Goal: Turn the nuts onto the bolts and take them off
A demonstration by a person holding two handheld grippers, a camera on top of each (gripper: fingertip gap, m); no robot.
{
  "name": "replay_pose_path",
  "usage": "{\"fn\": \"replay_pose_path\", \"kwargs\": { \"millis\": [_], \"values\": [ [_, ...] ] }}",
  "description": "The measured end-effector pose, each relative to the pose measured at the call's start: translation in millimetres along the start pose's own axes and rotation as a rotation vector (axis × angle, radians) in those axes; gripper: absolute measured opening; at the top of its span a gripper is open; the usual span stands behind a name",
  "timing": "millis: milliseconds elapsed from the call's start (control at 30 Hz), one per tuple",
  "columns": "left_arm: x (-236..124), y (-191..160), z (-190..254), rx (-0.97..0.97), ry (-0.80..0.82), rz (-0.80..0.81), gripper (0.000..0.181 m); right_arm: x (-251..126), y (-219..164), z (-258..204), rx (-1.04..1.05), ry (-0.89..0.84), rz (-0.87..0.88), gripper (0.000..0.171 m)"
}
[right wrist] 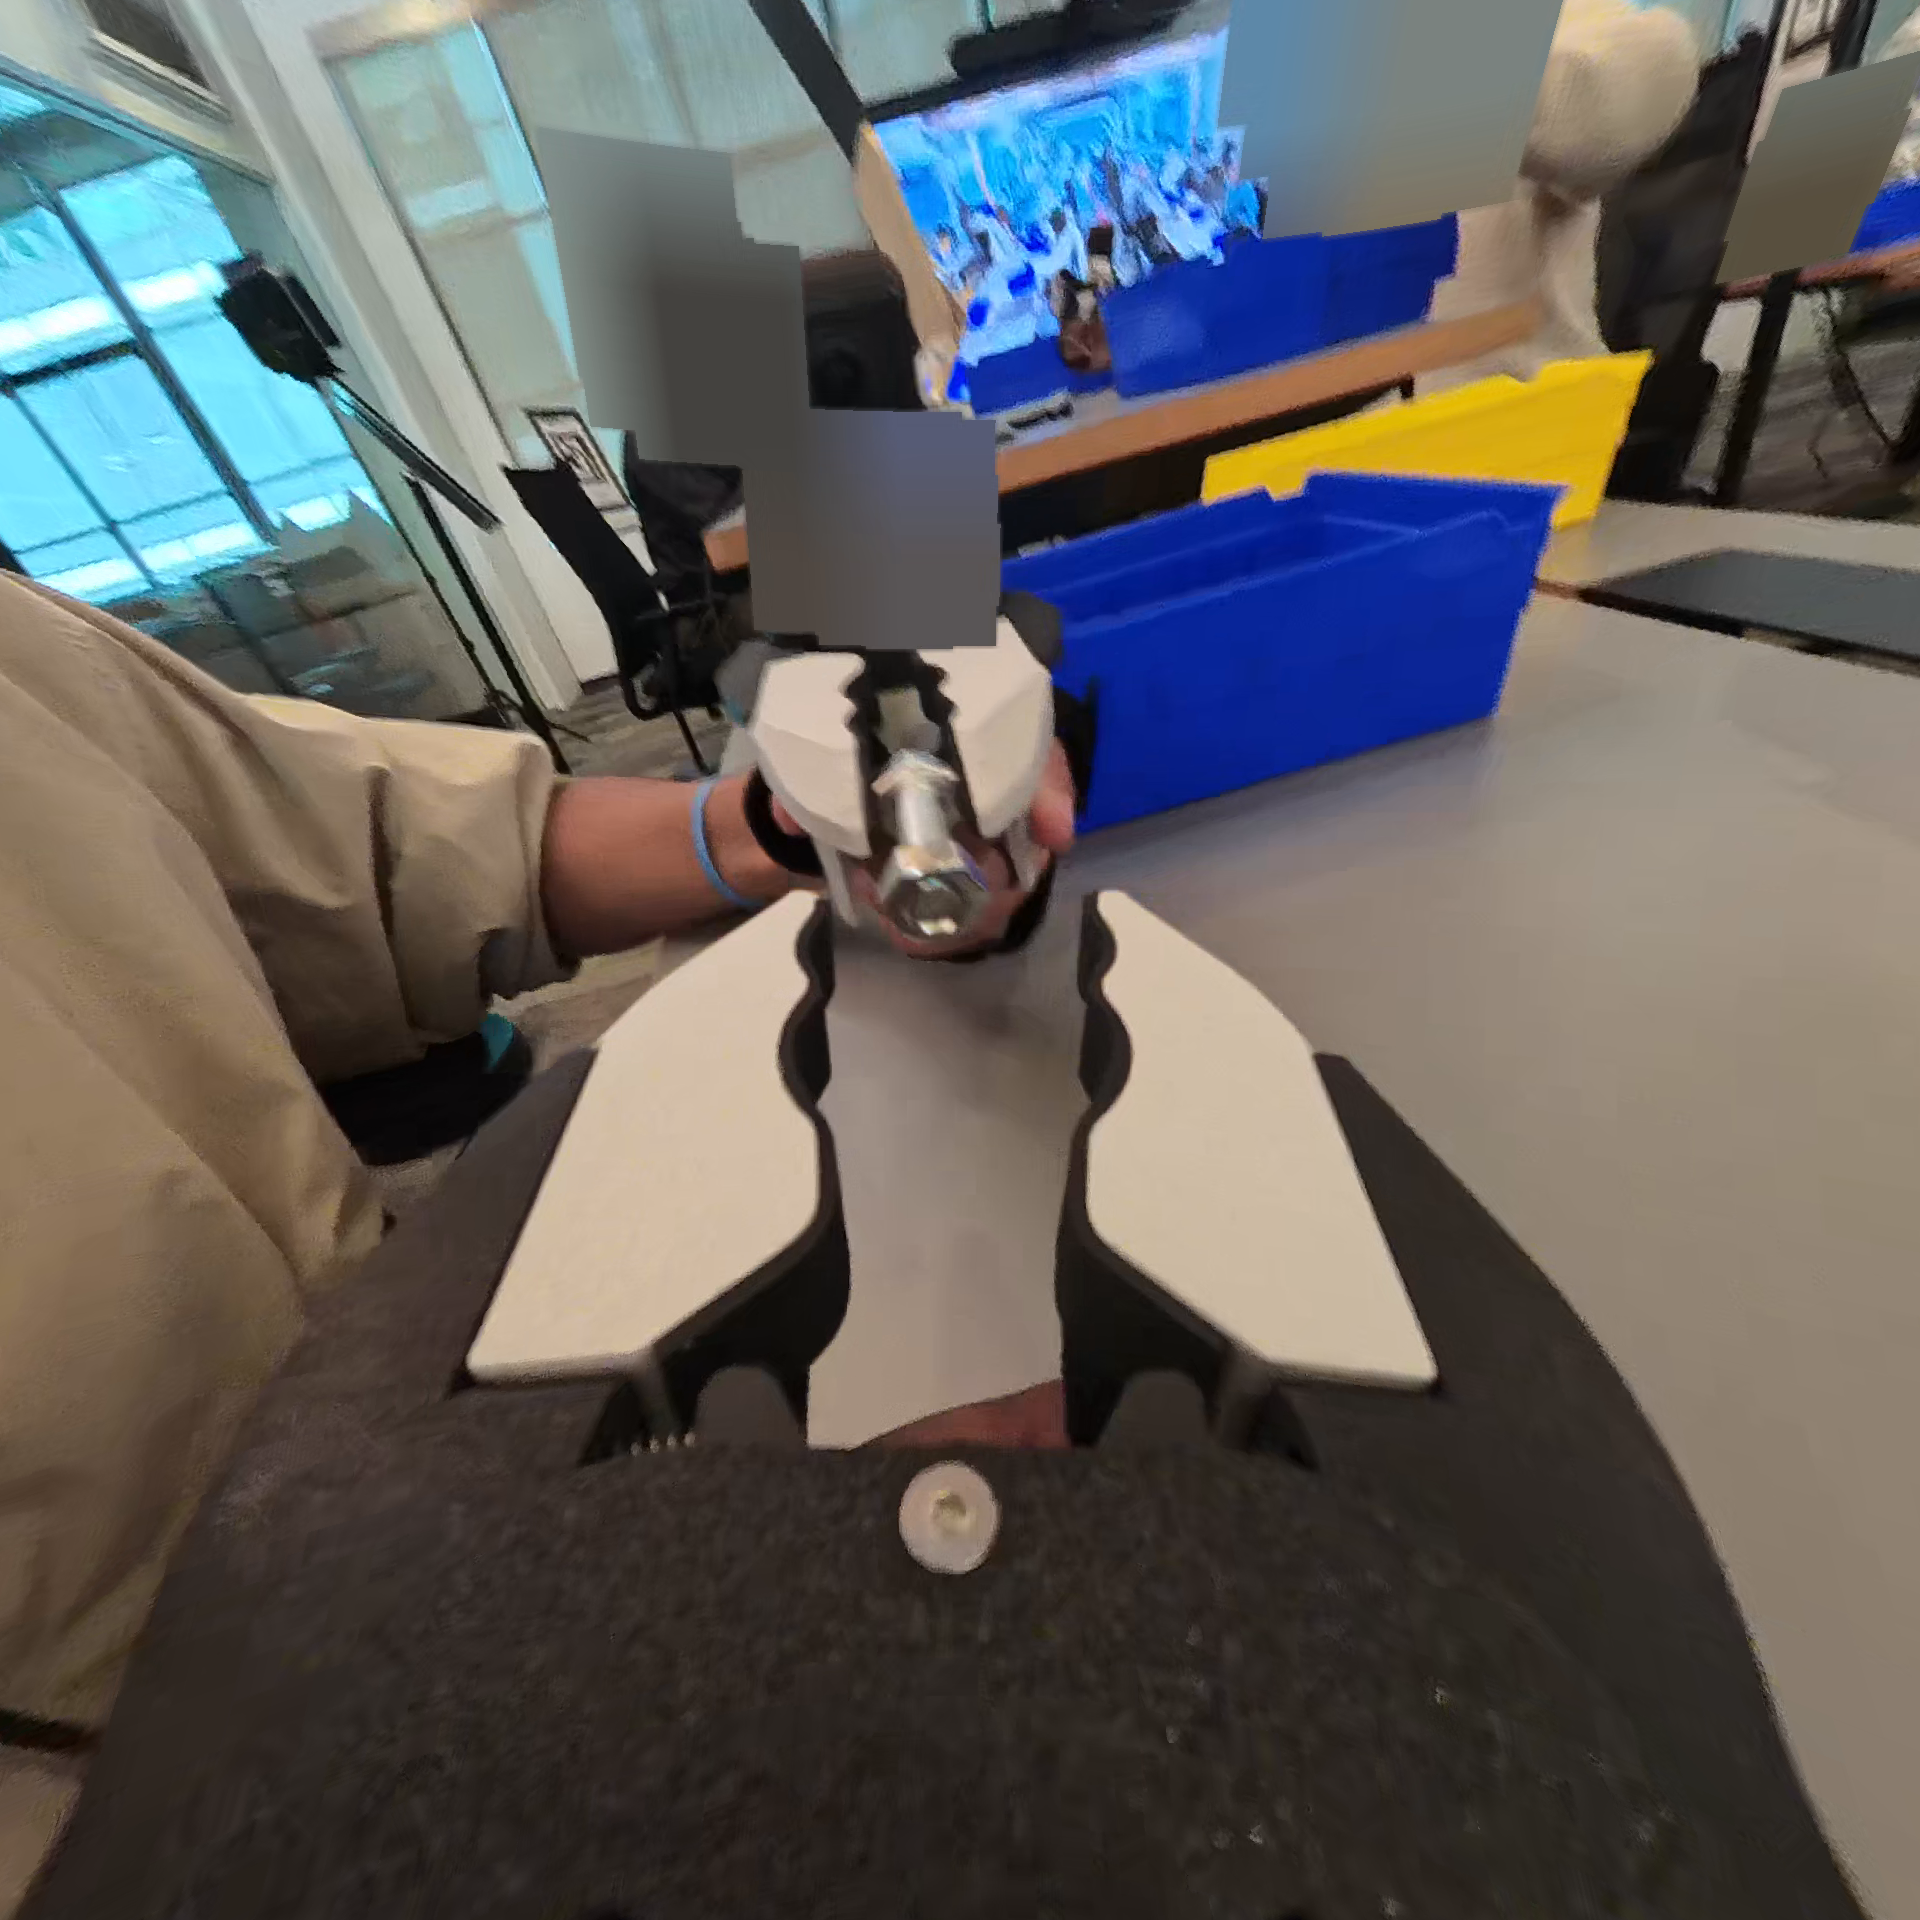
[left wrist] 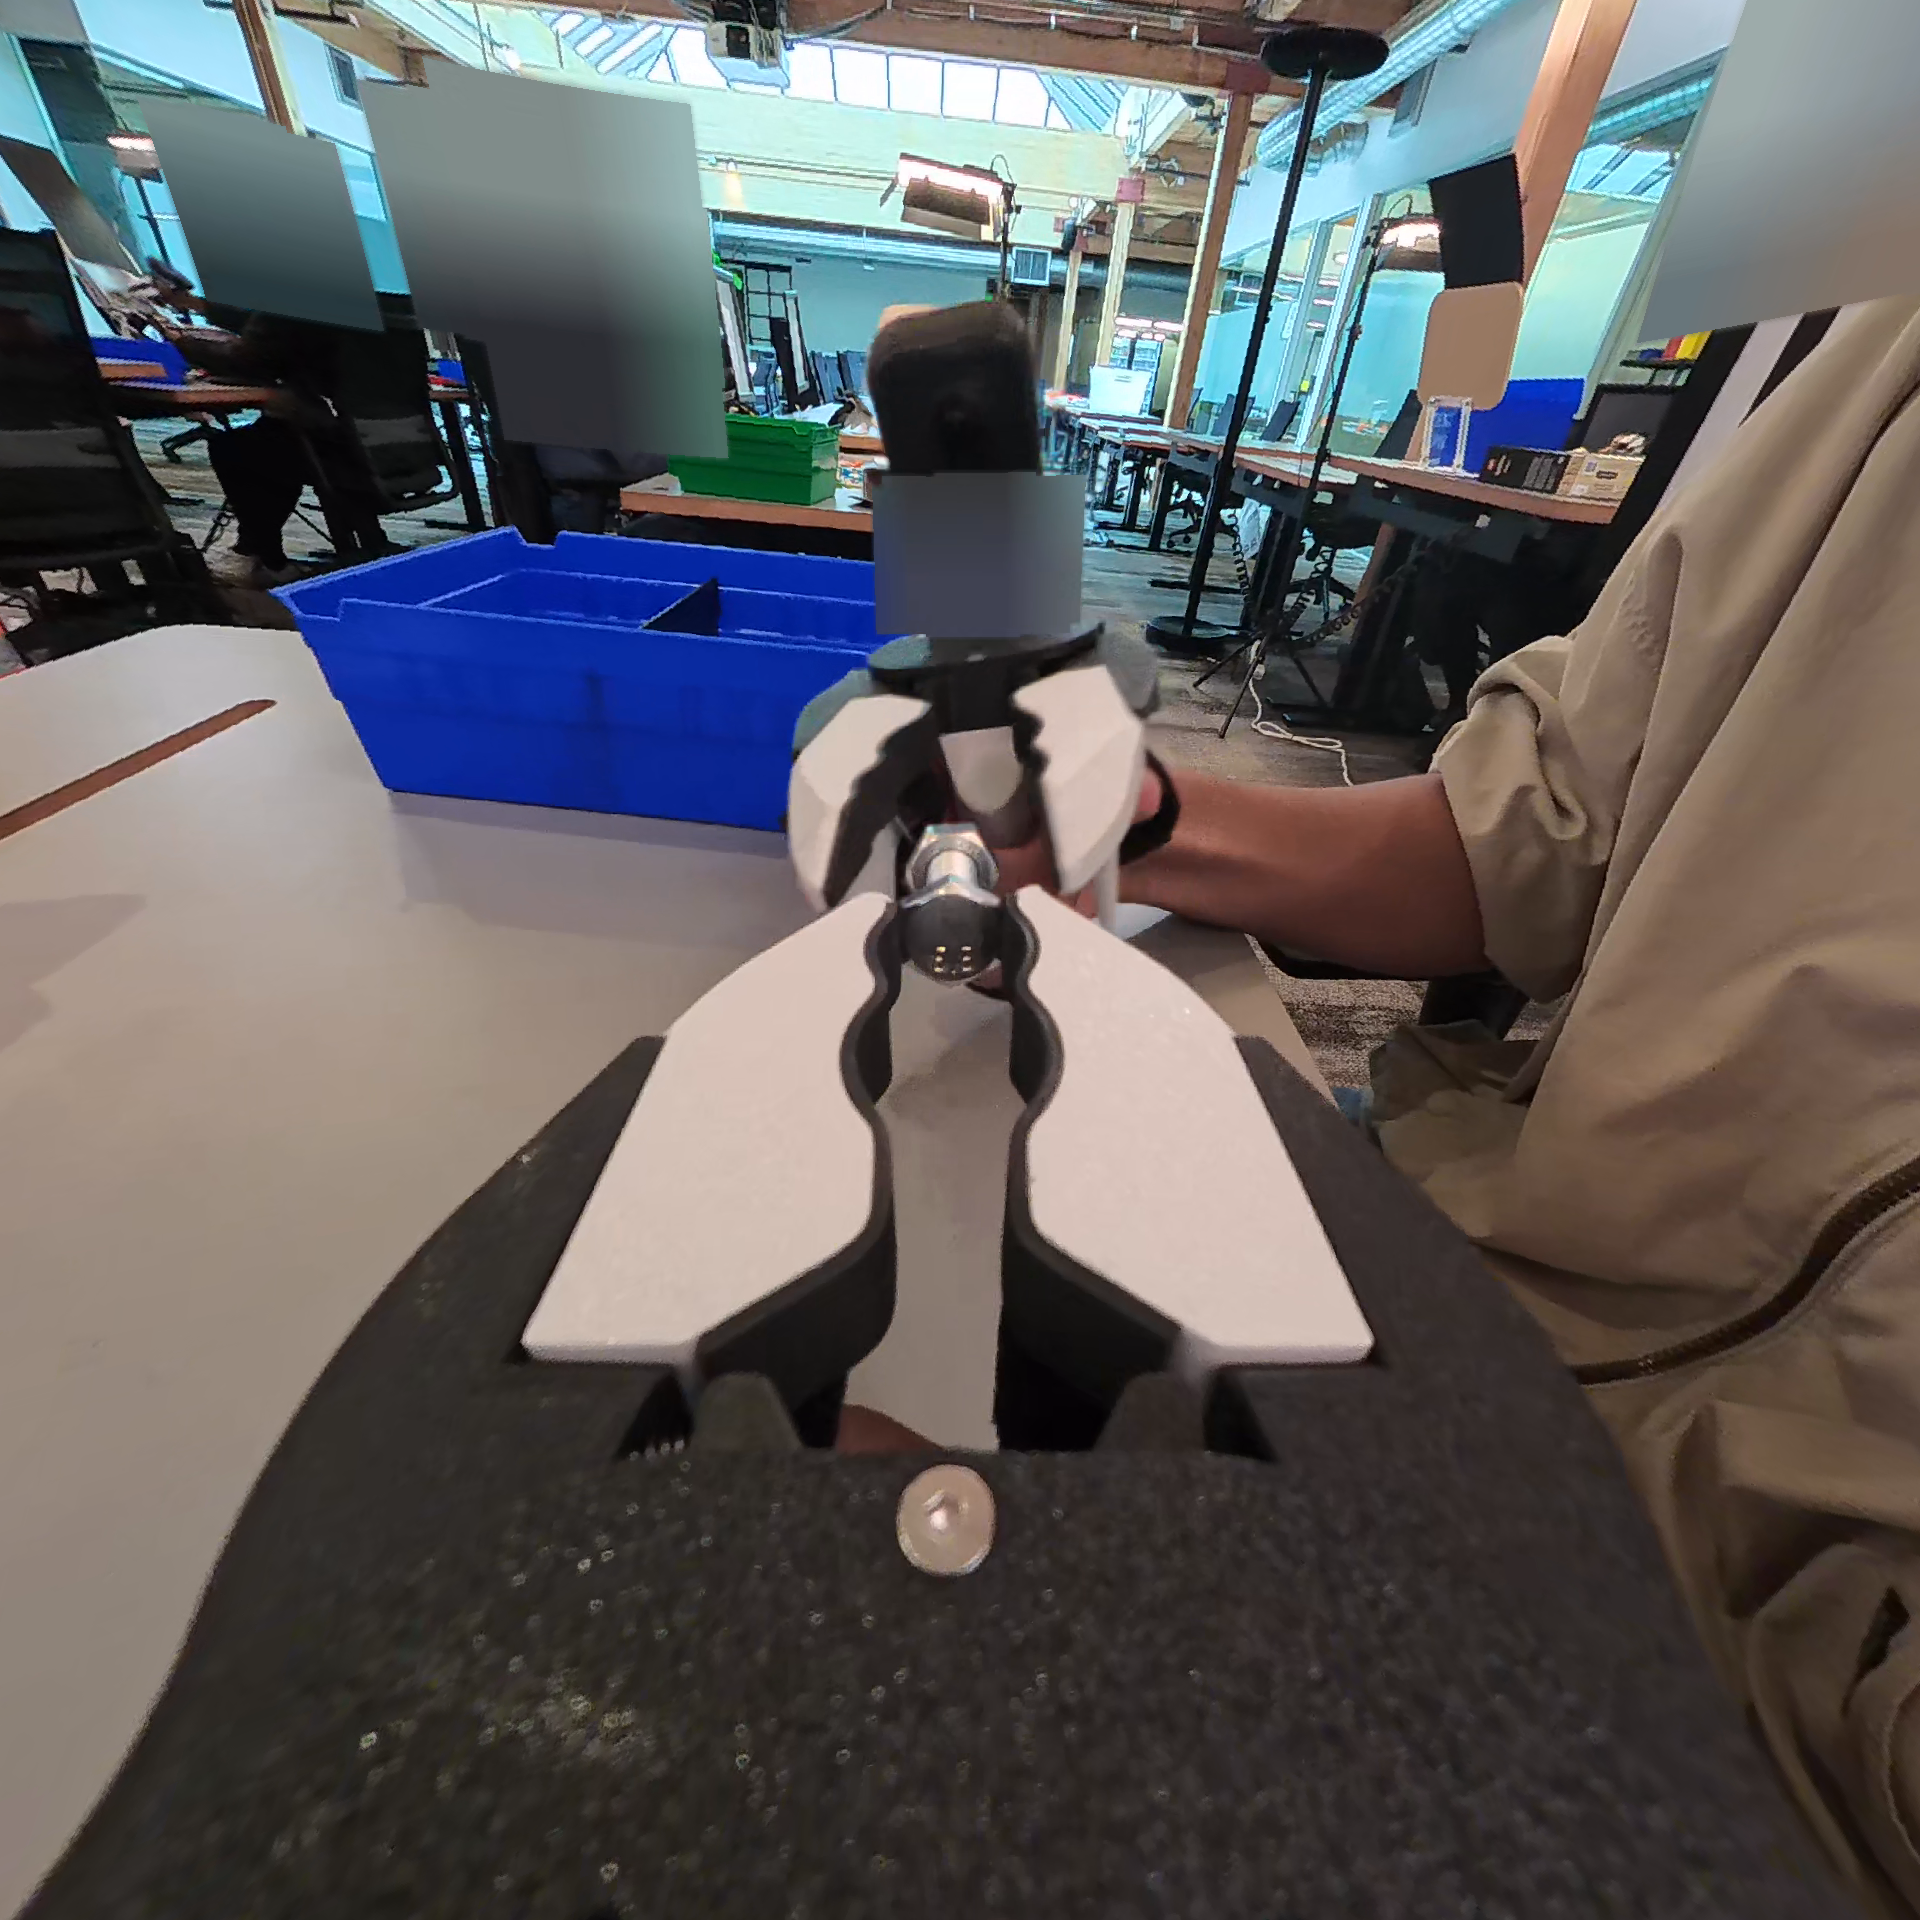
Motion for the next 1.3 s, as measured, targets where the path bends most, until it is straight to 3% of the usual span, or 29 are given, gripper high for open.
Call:
{"fn": "replay_pose_path", "kwargs": {
  "millis": [133, 267, 400, 600, 733, 800, 1000, 1133, 1300],
  "values": [
    [-0.9, 2.6, 2.3, -0.005, -0.019, 0.018, 0.017, 6.0, -10.5, -0.6, 0.049, 0.026, -0.084, 0.042],
    [0.9, 0.5, 4.2, -0.002, -0.032, 0.003, 0.018, 4.8, -1.3, -9.3, 0.04, 0.068, -0.013, 0.018],
    [1.9, 1.3, 6.1, -0.017, -0.049, 0.007, 0.017, 3.2, -1.1, -11.2, -0.044, 0.042, -0.001, 0.018],
    [2.5, -0.1, 9.8, -0.106, -0.137, 0.04, 0.017, 0.8, -1.1, -19.6, -0.445, -0.071, 0.025, 0.018],
    [1.6, 1.6, 11.4, -0.202, -0.226, 0.099, 0.017, -0.2, 8.7, -26.4, -0.734, -0.111, -0.051, 0.018],
    [0.7, 2.8, 10.1, -0.215, -0.233, 0.124, 0.017, 0.7, 13.7, -26.6, -0.769, -0.101, -0.114, 0.018],
    [-2.3, 9.1, 11.4, -0.147, -0.189, 0.124, 0.018, 1.4, 17.5, -18.7, -0.389, -0.011, -0.175, 0.045],
    [-5.4, 14.6, 10.9, 0.008, -0.058, 0.065, 0.018, 0.3, 17.0, -16.0, 0.093, 0.036, -0.107, 0.035],
    [-3.6, 16.2, 15.3, 0.108, -0.001, 0.011, 0.018, 3.5, 11.1, -20.6, 0.583, 0.103, -0.019, 0.04]
  ]
}}
Point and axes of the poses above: each gripper's, where its closed fingertips meet, x out along the fingers, y out of its top, z = x × y across the jaws, the point moved 4 cm from there along -x, back along the fingers, and after that the axes turned 11 degrees about -y, right-handed, at the moved point
